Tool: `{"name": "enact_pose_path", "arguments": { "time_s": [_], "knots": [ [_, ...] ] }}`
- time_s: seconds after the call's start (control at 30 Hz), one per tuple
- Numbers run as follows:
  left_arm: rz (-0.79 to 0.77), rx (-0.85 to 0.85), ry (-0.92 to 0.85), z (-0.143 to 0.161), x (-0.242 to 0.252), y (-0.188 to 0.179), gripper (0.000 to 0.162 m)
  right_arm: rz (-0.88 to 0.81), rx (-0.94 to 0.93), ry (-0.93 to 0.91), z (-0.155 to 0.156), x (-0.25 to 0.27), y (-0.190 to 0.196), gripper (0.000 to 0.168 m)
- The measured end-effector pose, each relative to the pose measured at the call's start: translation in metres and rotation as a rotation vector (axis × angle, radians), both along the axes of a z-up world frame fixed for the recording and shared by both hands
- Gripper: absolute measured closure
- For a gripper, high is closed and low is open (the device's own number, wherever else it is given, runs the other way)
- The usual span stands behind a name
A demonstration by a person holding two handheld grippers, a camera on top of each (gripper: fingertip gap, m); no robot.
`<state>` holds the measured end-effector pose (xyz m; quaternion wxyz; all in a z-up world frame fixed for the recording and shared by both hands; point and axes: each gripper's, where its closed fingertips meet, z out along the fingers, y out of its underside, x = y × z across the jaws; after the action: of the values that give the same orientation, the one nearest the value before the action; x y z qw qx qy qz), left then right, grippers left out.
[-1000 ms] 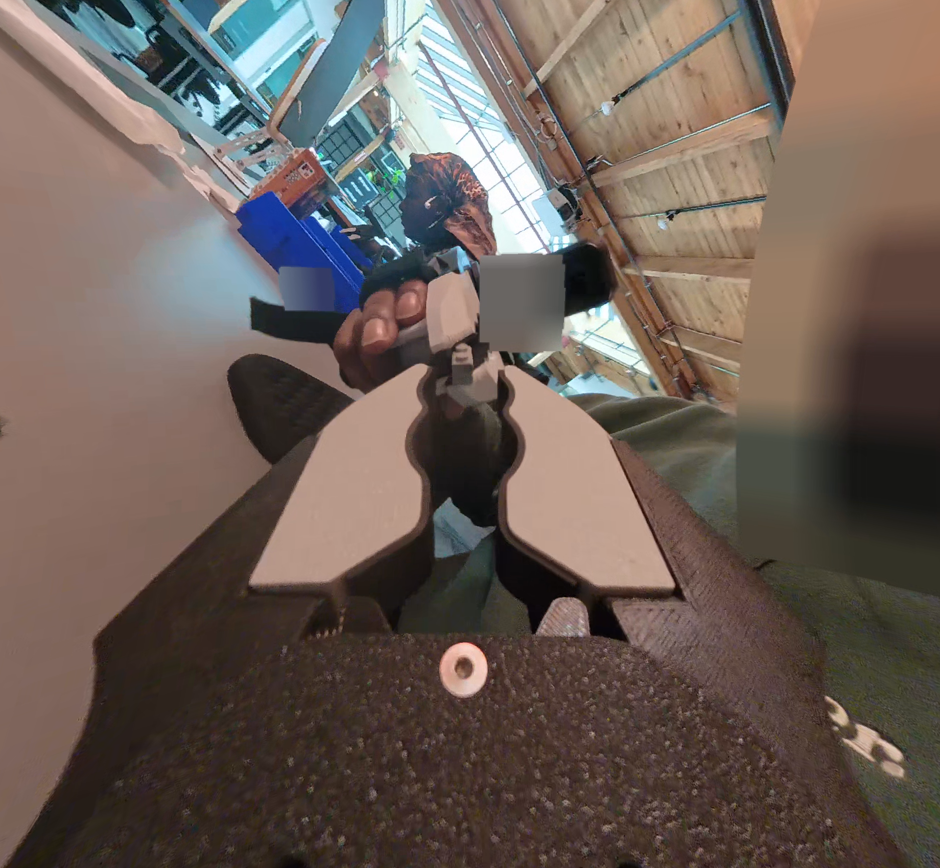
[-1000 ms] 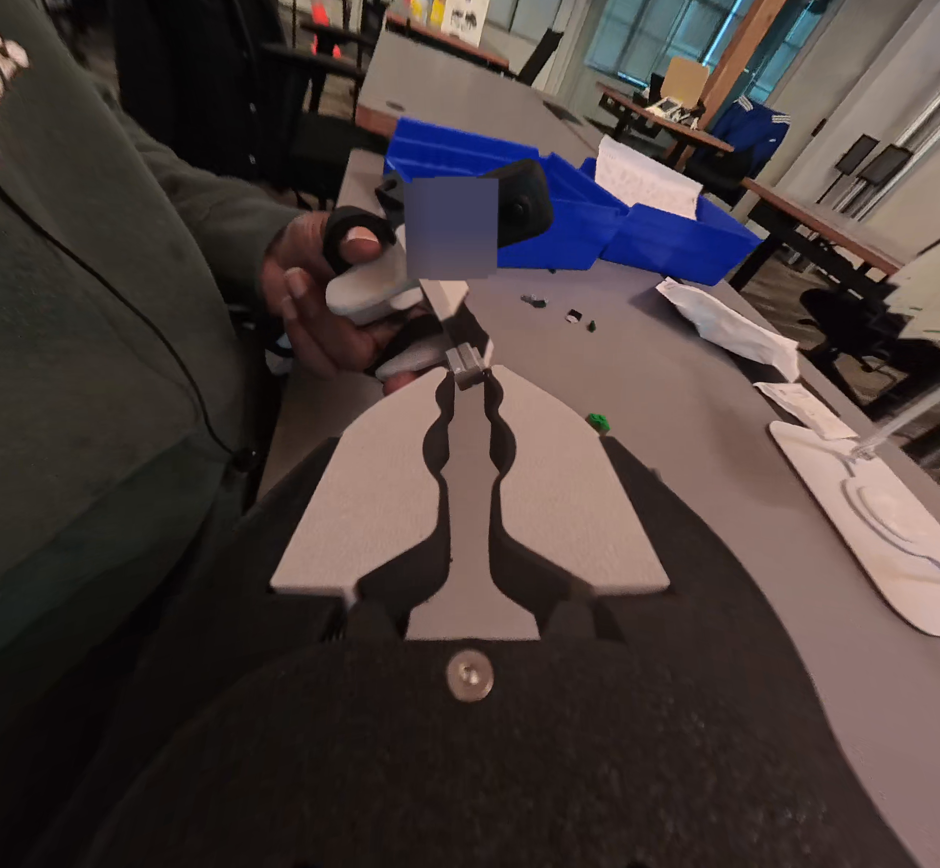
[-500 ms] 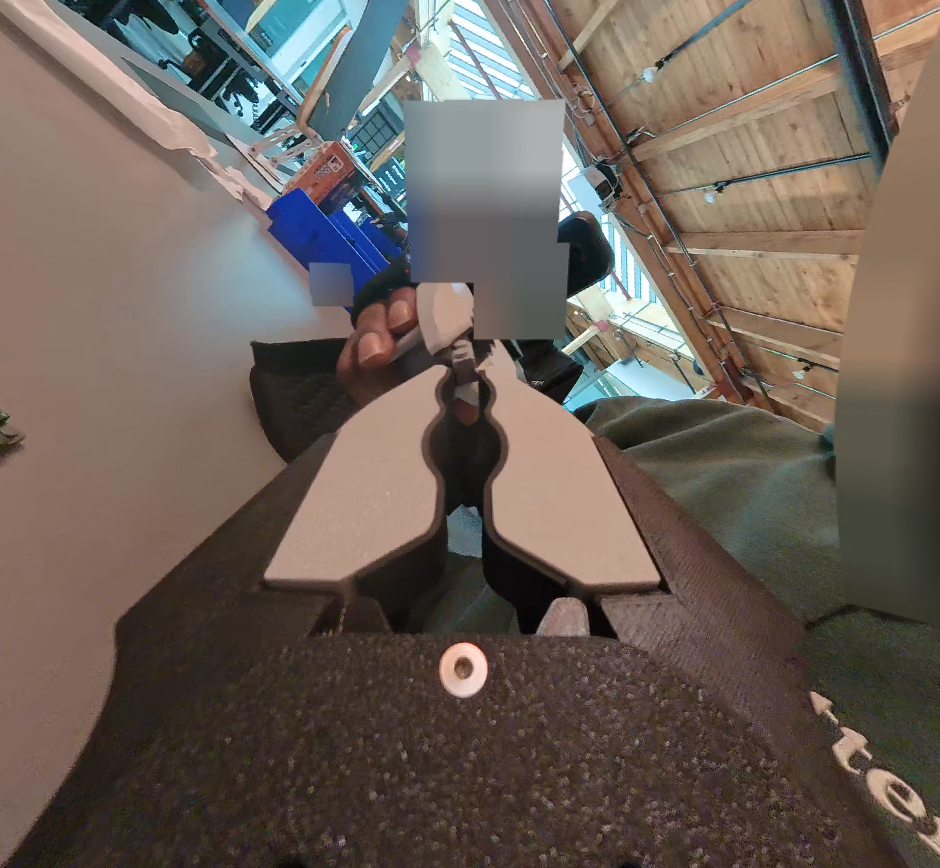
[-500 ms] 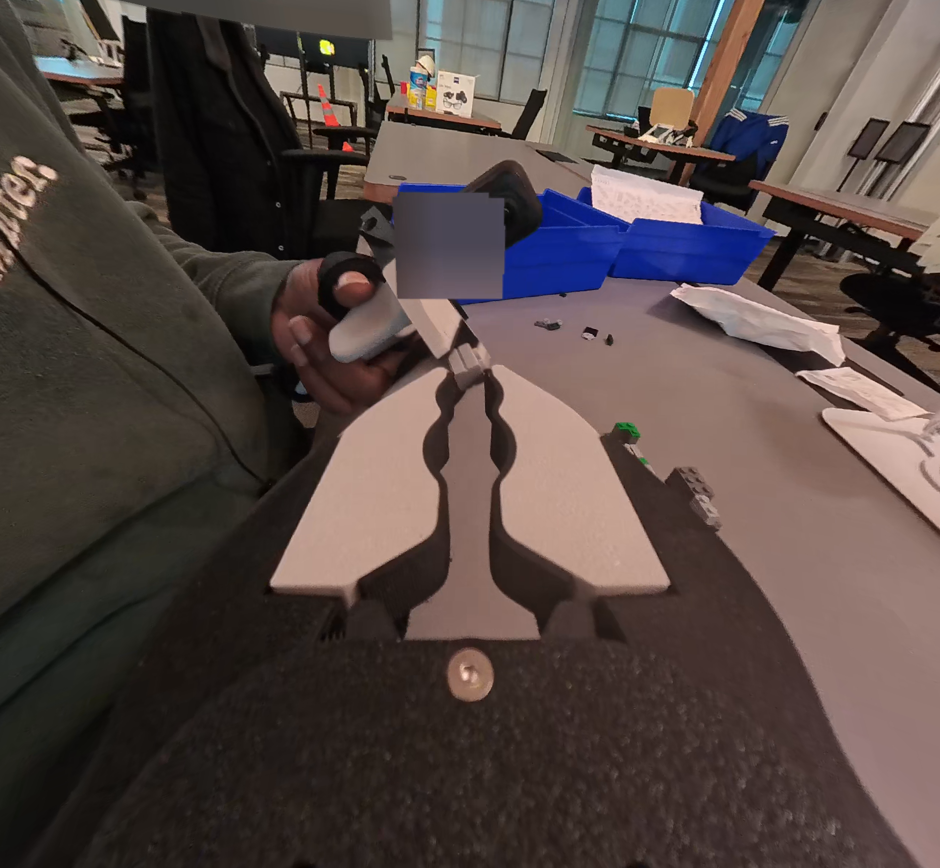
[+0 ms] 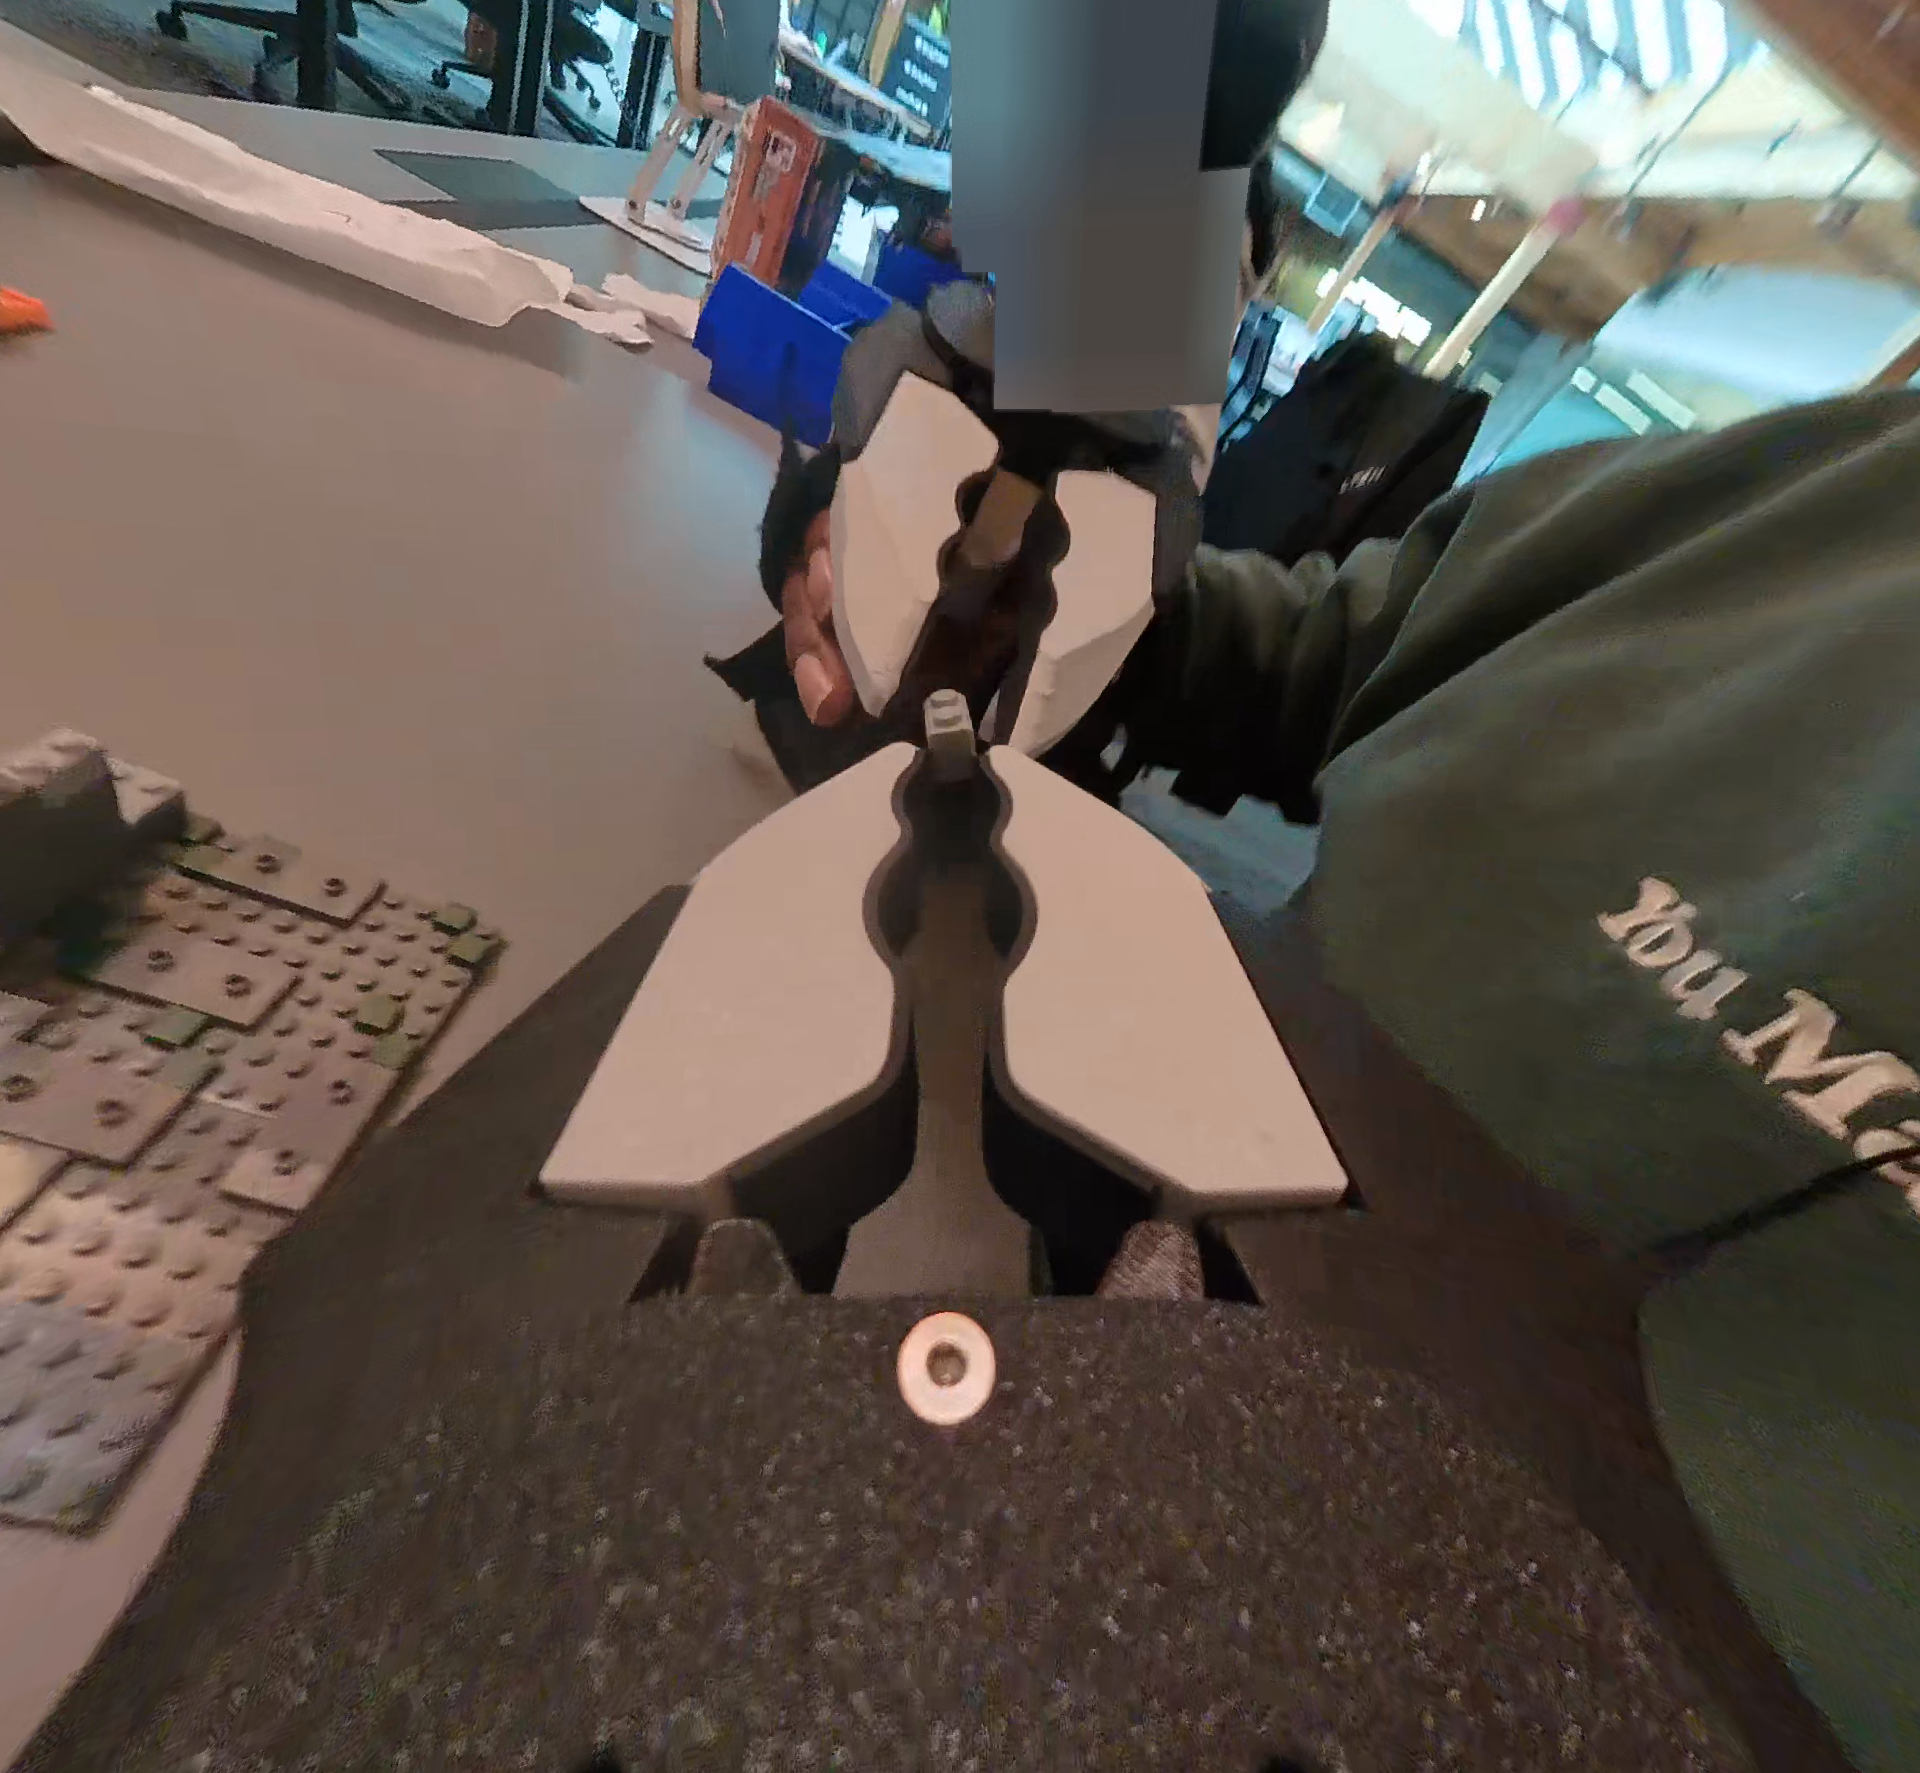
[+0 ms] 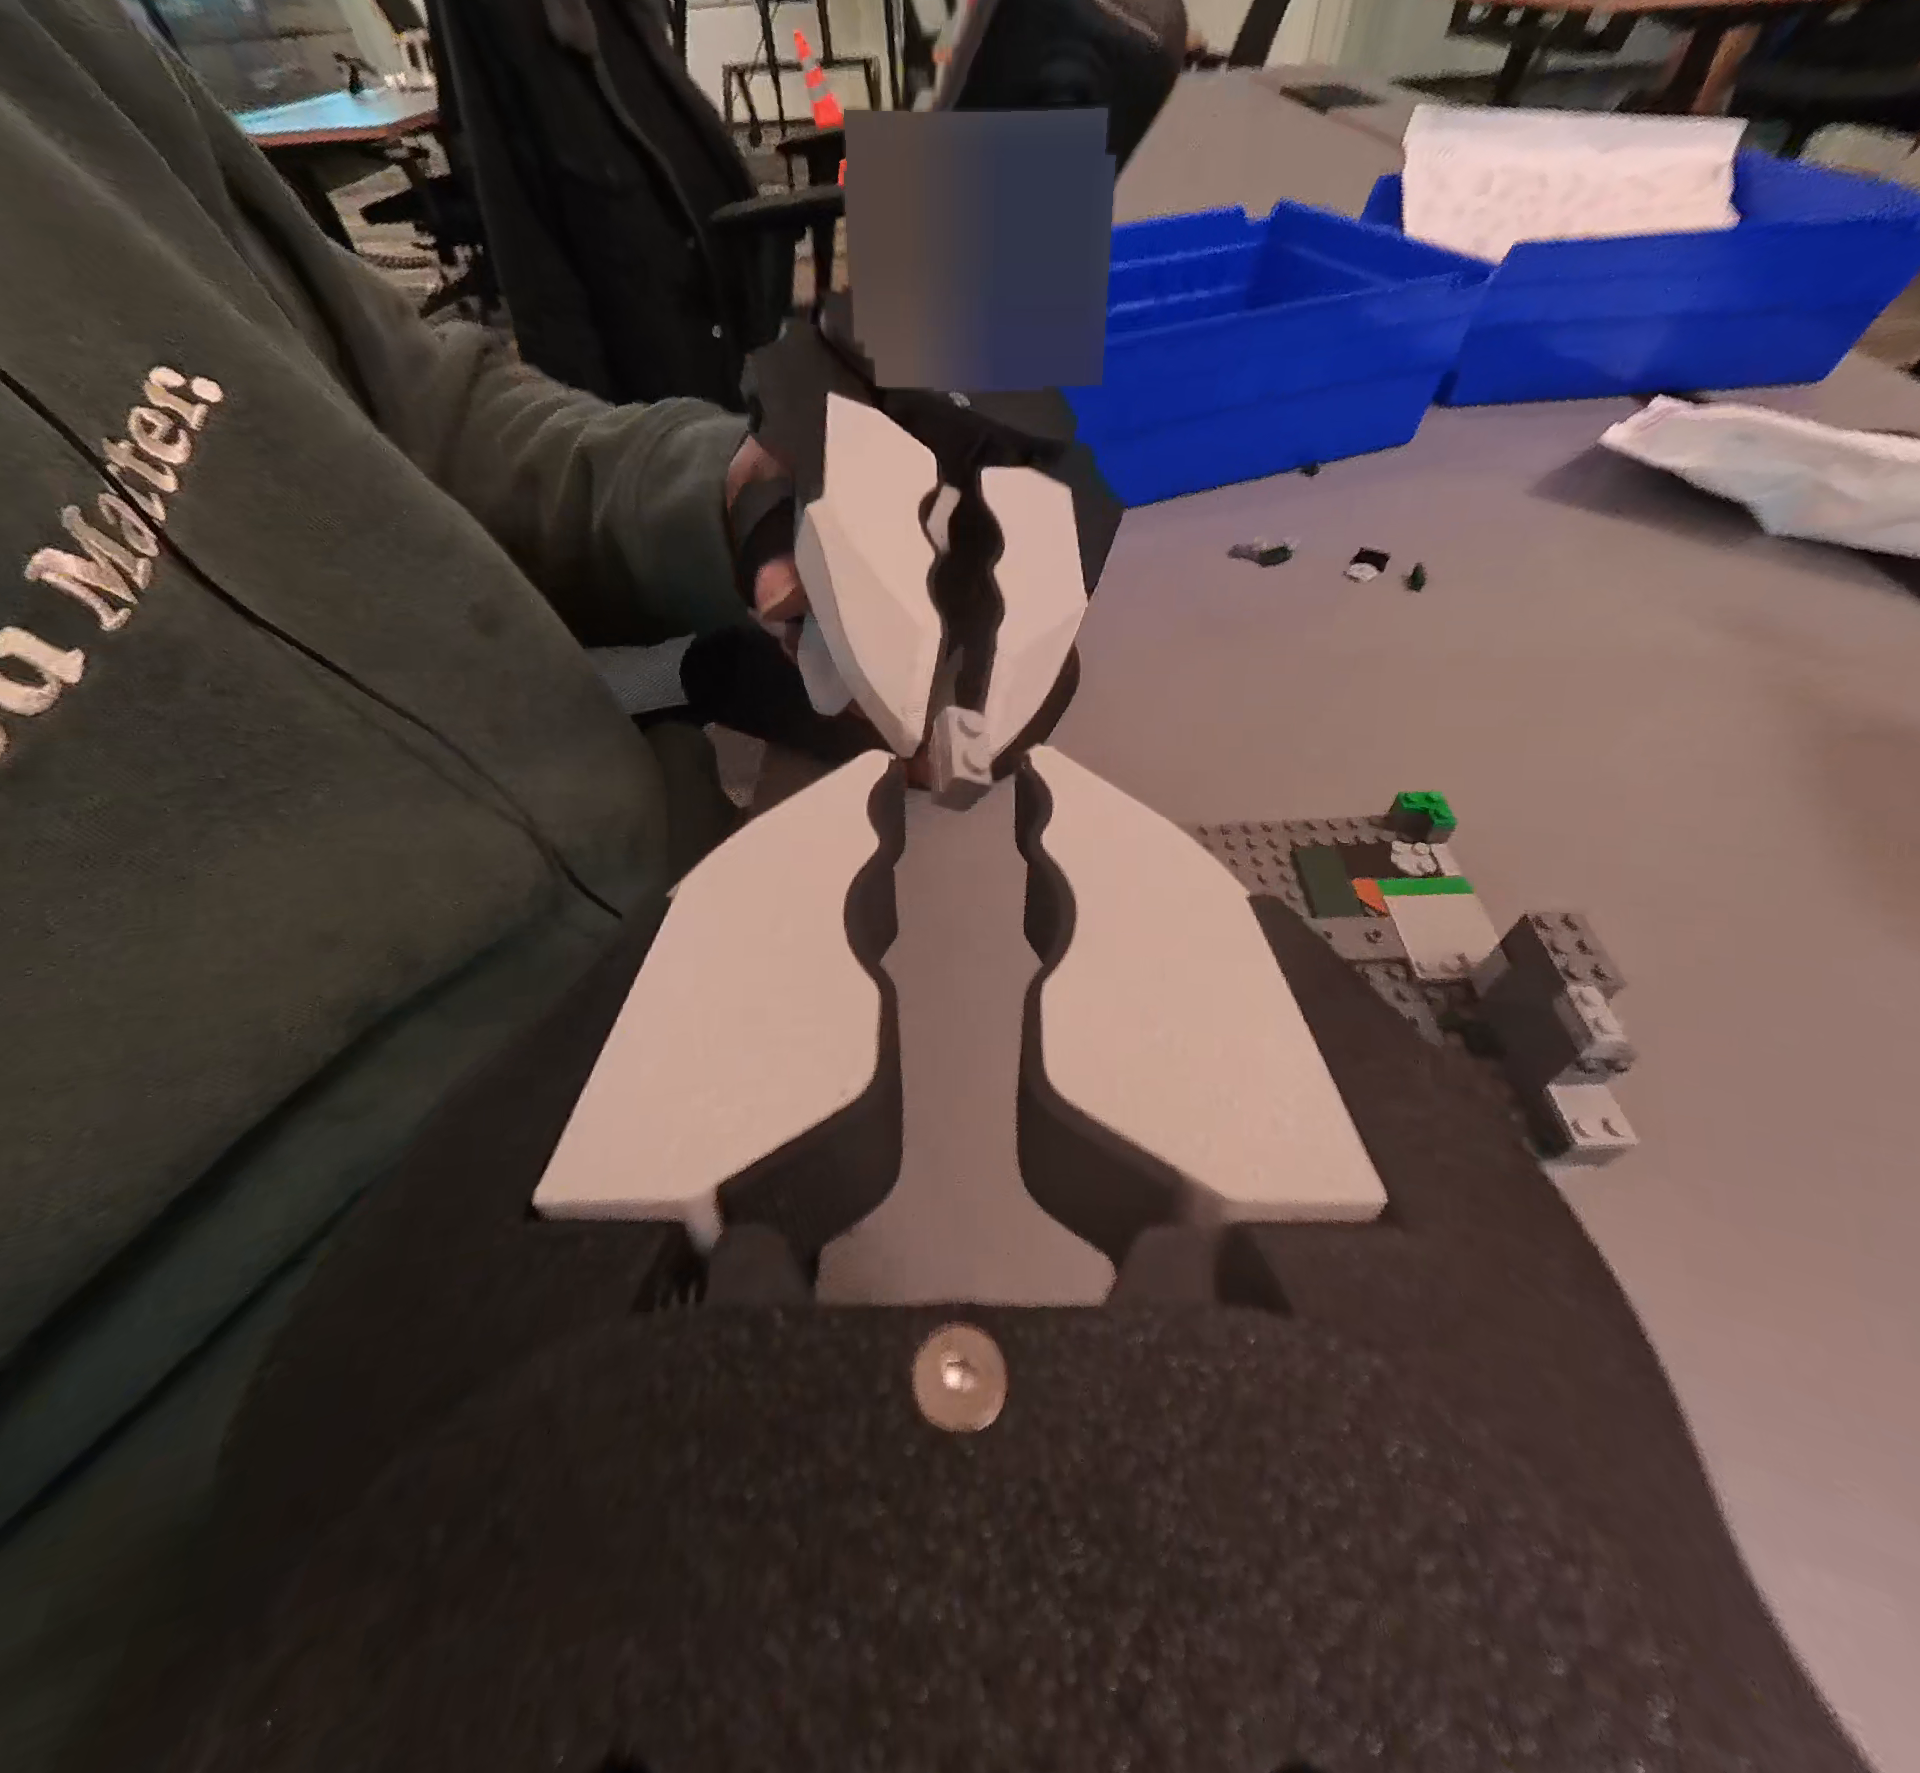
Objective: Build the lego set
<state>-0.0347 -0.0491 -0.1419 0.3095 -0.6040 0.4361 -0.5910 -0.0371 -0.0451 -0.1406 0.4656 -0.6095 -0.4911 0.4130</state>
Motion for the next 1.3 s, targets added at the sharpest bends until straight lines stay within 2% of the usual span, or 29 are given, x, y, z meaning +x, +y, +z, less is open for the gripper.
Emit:
{"name": "enact_pose_path", "arguments": {
  "time_s": [0.17,0.63,0.87,1.03,1.3],
  "knots": [
    [-0.041,0.13,0.047,-0.002,0.004,0.008,0.155,0.027,-0.047,-0.099,-0.007,0.001,0.009,0.149],
    [-0.122,0.341,0.168,-0.019,0.013,0.049,0.155,0.081,-0.149,-0.241,-0.026,0.006,0.046,0.16],
    [-0.11,0.371,0.158,-0.016,0.018,0.072,0.155,0.059,-0.149,-0.261,-0.025,0.011,0.069,0.159],
    [-0.091,0.41,0.157,-0.017,0.018,0.083,0.155,0.055,-0.147,-0.277,-0.018,0.015,0.082,0.153],
    [-0.08,0.4,0.161,-0.023,0.018,0.092,0.155,0.059,-0.147,-0.342,-0.023,0.017,0.093,0.158]
  ]
}}
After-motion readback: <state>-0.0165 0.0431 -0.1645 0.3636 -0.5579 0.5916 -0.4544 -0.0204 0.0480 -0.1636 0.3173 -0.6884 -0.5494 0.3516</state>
